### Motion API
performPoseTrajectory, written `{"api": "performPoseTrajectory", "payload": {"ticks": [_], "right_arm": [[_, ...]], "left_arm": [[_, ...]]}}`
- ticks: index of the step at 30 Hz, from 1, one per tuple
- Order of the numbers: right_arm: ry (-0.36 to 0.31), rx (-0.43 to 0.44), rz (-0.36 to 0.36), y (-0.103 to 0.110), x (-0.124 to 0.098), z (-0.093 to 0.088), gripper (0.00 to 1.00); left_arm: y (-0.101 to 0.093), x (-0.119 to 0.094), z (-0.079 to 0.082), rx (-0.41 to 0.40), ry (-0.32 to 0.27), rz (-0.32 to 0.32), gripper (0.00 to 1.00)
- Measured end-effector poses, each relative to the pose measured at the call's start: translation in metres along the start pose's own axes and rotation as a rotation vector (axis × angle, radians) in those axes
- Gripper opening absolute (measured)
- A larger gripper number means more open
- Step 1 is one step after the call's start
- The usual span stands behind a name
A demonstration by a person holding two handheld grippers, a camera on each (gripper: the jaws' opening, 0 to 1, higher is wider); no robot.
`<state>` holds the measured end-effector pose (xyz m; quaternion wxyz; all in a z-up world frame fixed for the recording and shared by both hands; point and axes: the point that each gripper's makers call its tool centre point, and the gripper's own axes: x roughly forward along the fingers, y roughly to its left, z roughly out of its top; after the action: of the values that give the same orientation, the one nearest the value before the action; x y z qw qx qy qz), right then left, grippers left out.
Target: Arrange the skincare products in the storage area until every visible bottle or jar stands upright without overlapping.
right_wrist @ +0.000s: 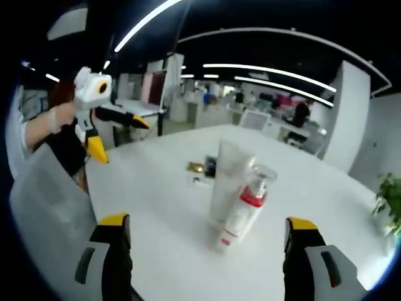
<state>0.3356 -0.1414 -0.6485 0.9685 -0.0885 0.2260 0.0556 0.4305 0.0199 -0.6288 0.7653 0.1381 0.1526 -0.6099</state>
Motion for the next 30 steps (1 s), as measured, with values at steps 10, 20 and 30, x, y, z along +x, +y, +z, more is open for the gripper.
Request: {"api": "performPoseTrajectory", "payload": {"ticks": [10, 20, 30], "right_arm": [[0.012, 0.023, 0.008, -0.002, -0.004, -0.004, 0.99], [0.026, 0.019, 0.023, -0.008, -0.006, -0.006, 0.99], [0.028, 0.010, 0.056, -0.013, -0.009, -0.005, 0.99]], "left_arm": [[-0.010, 0.002, 0.001, 0.001, 0.012, -0.032, 0.99], [-0.013, 0.003, 0.007, -0.006, 0.004, -0.034, 0.99], [-0.027, 0.009, 0.027, -0.092, -0.085, -0.043, 0.99]]}}
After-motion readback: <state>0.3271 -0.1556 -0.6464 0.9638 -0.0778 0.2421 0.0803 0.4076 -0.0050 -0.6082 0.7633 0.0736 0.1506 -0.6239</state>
